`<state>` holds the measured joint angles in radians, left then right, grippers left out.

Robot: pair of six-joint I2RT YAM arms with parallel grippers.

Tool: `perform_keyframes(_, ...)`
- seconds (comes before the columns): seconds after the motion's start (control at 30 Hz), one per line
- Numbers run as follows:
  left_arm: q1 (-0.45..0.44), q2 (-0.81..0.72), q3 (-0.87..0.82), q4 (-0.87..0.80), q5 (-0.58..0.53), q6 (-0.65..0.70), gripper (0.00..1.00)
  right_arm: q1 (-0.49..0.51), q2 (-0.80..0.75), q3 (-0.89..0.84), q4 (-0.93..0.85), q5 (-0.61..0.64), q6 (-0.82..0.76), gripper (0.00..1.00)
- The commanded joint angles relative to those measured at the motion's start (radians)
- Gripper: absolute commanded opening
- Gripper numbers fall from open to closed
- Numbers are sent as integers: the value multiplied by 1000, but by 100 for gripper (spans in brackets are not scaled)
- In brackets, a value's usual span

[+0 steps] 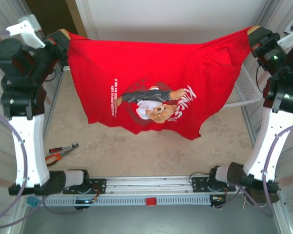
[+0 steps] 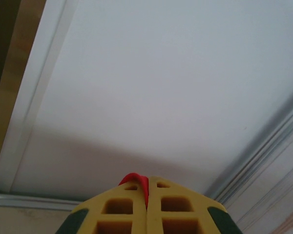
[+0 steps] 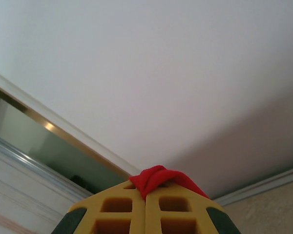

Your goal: Fold the inside-out t-shirt

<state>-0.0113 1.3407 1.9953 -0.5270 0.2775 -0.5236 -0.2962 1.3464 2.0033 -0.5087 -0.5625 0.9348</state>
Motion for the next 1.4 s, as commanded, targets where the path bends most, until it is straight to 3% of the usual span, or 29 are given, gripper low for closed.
perform_keyframes(0.0,24,150,-16,60,37,-22,0,49,127,12,85,15,3,0)
perform_keyframes(0.17,28,352,207,77,63,-69,0,136,342,341,16,54,-26,0)
perform_keyframes(0.27,28,454,416,48,93,-129,0,145,481,640,-66,56,10,0)
perform_keyframes(0.33,27,485,510,49,116,-168,0,138,512,722,-48,45,62,0)
perform_keyframes(0.5,27,412,486,56,132,-190,0,124,395,601,-13,39,65,0)
perform_keyframes(0.67,27,213,178,114,148,-194,0,126,142,260,39,67,-1,0)
perform_keyframes(0.83,26,31,-66,151,153,-207,0,99,-60,52,60,74,-21,0)
perform_keyframes(1.07,25,-58,-22,107,128,-202,0,34,-127,106,52,39,7,0)
perform_keyframes(1.2,25,-19,68,73,123,-201,0,29,-75,187,54,23,24,0)
perform_keyframes(1.37,25,61,37,74,134,-191,0,51,7,144,76,31,16,0)
